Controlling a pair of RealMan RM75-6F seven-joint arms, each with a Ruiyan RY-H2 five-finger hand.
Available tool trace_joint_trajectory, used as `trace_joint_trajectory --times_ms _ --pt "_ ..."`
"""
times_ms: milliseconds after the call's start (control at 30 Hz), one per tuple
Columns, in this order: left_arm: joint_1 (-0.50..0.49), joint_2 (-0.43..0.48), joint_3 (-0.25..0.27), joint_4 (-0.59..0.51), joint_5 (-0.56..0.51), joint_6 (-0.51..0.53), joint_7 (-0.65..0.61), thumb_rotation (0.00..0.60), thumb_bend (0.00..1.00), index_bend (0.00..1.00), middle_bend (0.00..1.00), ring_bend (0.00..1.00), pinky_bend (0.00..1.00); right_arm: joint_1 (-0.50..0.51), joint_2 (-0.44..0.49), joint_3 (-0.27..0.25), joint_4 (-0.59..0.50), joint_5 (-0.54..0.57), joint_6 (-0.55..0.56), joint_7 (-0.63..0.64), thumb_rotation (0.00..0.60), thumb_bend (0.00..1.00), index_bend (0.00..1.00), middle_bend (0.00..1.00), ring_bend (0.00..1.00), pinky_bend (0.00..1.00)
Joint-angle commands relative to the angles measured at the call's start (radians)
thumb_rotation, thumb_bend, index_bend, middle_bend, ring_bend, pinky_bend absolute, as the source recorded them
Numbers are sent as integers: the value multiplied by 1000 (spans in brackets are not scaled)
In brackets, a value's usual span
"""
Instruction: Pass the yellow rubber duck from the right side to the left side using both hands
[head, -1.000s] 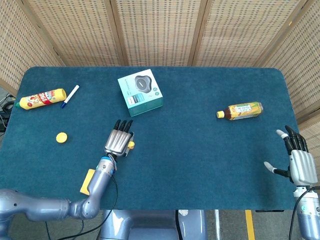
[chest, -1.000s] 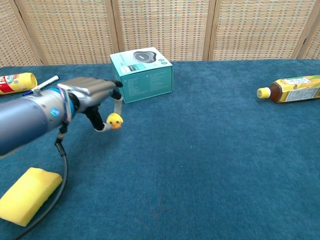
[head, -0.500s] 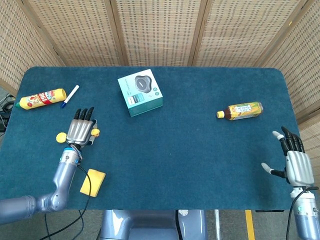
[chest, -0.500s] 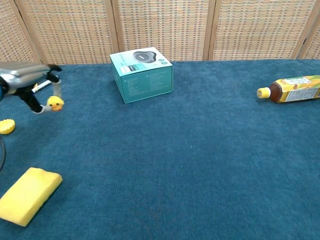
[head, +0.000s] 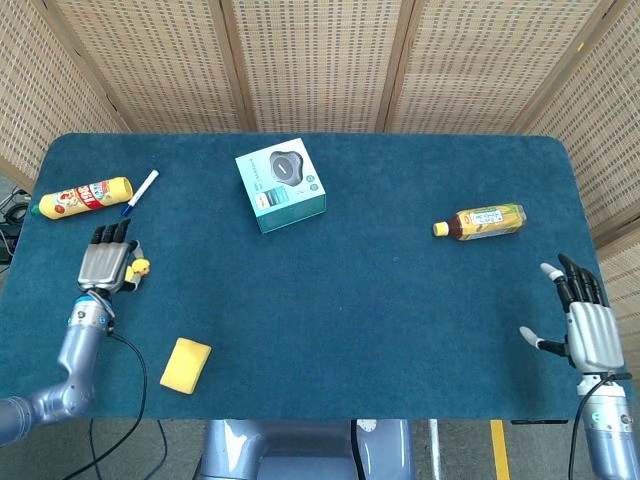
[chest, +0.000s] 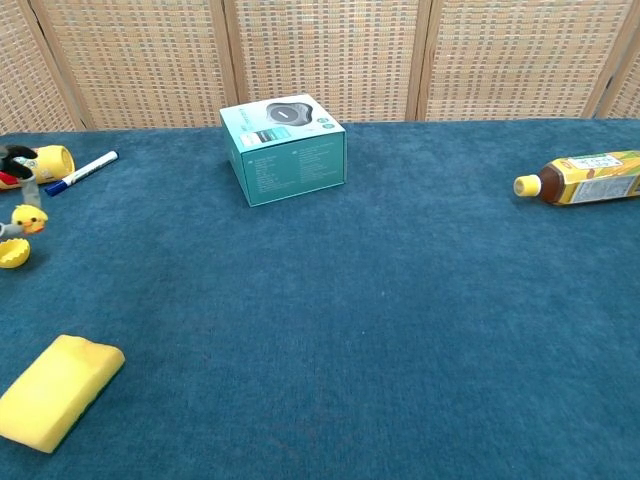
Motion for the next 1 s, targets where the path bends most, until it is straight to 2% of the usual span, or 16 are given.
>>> trace_joint_trajectory --times_ms 33,467,1000 --pt "20 7 10 23 14 -10 -24 600 381 497 0 0 0 0 0 0 0 0 -2 1 600 82 130 0 0 0" --pt "62 8 8 118 39 -60 -87 600 380 497 0 0 0 1 -6 -1 -2 -1 -3 -13 600 83 132 0 0 0" --pt "48 -57 -16 197 13 -116 -56 600 379 467 0 0 0 0 -3 3 0 2 -2 -4 600 82 135 0 0 0"
